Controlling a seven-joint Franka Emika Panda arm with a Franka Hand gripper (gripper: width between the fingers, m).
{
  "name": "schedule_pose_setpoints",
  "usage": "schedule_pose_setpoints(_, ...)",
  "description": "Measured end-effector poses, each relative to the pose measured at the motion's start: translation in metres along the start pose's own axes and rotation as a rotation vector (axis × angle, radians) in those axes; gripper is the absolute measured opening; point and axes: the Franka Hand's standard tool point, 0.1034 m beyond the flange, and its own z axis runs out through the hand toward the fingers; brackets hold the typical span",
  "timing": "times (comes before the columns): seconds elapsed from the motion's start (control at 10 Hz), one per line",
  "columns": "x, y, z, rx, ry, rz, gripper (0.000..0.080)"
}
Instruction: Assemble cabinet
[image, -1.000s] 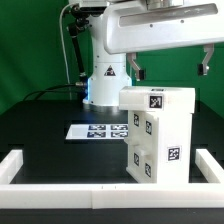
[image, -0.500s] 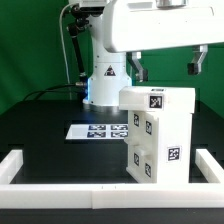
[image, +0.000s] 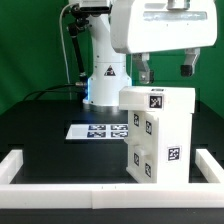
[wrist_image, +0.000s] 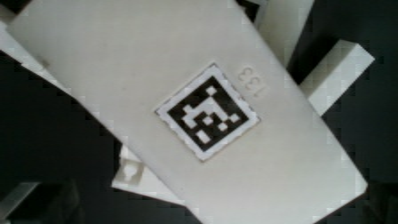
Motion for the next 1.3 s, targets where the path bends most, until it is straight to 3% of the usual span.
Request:
schedule_pose_setpoints(0.4, -0.002, -0.007, 0.006, -0.004, -0.025, -0.350, 0.0797)
schedule_pose_setpoints(0.7, -0.018, 0.000, 0.018, 0.008, -0.037, -0.486, 0.0797)
schedule_pose_setpoints(1.0, -0.022, 0.003, 0.032, 0.013, -0.044, -0.534, 0.0797)
schedule_pose_setpoints(1.2, -0.021, 0.004, 0.032, 0.010, -0.042, -0.514, 0.0797)
schedule_pose_setpoints(1.3, -0.021, 0.004, 0.032, 0.010, -0.042, -0.513, 0.0674)
